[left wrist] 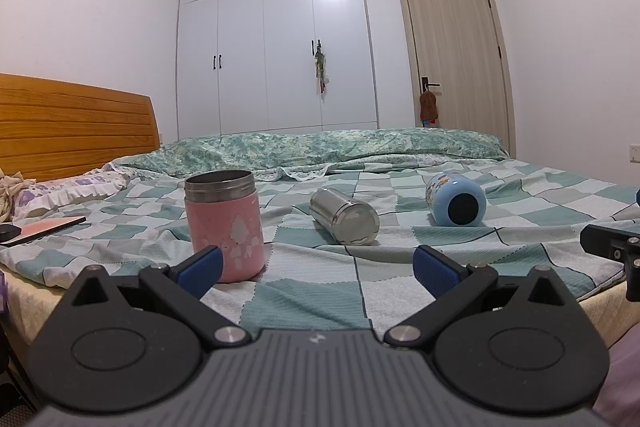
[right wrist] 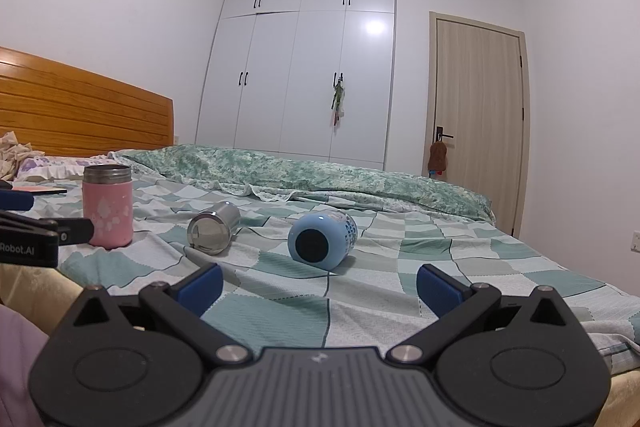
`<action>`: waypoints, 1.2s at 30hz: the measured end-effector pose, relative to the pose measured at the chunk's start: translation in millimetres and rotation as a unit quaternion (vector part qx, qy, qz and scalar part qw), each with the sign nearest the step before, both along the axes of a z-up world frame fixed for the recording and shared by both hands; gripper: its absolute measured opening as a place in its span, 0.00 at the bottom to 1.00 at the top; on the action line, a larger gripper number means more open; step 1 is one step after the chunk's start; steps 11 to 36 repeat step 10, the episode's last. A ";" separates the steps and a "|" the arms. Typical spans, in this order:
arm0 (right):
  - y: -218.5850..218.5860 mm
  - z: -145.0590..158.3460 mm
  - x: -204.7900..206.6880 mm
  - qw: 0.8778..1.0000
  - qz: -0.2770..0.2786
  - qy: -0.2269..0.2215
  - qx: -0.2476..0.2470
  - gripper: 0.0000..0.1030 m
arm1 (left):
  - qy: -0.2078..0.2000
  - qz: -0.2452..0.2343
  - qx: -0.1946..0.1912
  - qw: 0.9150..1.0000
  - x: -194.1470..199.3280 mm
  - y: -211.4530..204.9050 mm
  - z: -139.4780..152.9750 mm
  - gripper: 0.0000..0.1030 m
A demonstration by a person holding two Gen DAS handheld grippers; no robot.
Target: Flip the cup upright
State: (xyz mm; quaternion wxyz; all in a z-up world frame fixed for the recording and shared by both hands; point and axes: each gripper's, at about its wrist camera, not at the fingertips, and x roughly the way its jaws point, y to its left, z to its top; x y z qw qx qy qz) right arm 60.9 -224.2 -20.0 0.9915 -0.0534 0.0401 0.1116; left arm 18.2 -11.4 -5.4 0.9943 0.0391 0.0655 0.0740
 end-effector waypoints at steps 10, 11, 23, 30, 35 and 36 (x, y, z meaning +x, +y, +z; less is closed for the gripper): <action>0.1 0.1 0.0 1.000 0.000 0.000 0.000 1.00 | 0.001 -0.005 -0.002 1.000 0.3 0.5 -0.6 1.00; 0.1 0.1 0.0 1.000 0.000 0.000 0.000 1.00 | 0.001 -0.005 -0.002 1.000 0.3 0.5 -0.6 1.00; 0.1 0.1 0.0 1.000 0.000 0.000 0.000 1.00 | 0.001 -0.005 -0.002 1.000 0.3 0.5 -0.6 1.00; 0.1 0.1 0.0 1.000 0.000 0.000 0.000 1.00 | 0.001 -0.005 -0.002 1.000 0.3 0.5 -0.6 1.00; 0.1 0.1 0.0 1.000 0.000 0.000 0.000 1.00 | 0.001 -0.005 -0.002 1.000 0.3 0.5 -0.6 1.00; 0.1 0.1 0.0 1.000 0.000 0.000 0.000 1.00 | 0.001 -0.005 -0.002 1.000 0.3 0.5 -0.6 1.00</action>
